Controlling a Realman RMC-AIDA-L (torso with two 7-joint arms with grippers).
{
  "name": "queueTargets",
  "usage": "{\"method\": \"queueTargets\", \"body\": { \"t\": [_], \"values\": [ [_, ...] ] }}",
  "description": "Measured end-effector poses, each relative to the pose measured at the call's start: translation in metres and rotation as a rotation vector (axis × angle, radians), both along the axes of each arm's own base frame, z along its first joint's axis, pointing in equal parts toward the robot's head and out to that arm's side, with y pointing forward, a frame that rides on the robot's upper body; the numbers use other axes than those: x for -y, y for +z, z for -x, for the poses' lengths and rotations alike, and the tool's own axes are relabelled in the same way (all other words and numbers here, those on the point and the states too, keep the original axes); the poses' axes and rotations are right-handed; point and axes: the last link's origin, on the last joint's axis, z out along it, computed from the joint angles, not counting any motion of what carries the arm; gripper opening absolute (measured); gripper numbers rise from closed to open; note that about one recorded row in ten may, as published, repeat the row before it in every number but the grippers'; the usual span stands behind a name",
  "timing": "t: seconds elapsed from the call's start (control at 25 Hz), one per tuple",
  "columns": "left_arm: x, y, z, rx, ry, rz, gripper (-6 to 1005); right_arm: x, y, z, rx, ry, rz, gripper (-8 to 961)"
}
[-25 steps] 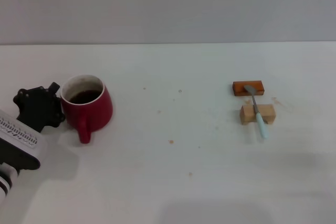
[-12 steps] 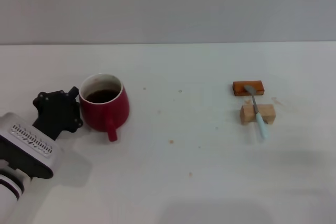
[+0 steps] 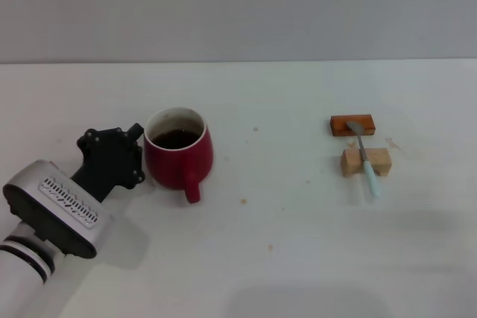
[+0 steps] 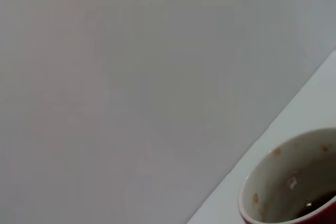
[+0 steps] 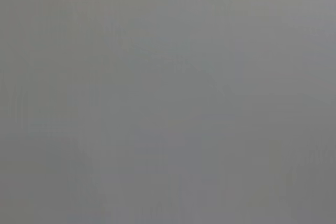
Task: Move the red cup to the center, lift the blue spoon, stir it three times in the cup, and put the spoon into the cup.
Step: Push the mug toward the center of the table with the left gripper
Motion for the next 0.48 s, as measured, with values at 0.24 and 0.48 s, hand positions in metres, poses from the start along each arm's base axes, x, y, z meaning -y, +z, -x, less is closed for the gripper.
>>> {"method": "queueTargets", "body": {
  "t": [0.24,0.48],
  "values": [
    [0.0001,-0.0061,-0.0059,-0.008,-0.028,0.033,-1,-0.0023,0.0006,0.0002,0.000,0.000,0.000,666],
    [-0.0027,-0.0046,-0.0064,-0.012,-0.028,0.026,-2,-0.0054,0.0001,0.0000,0.003,-0.003,0.008,666]
  ]
}}
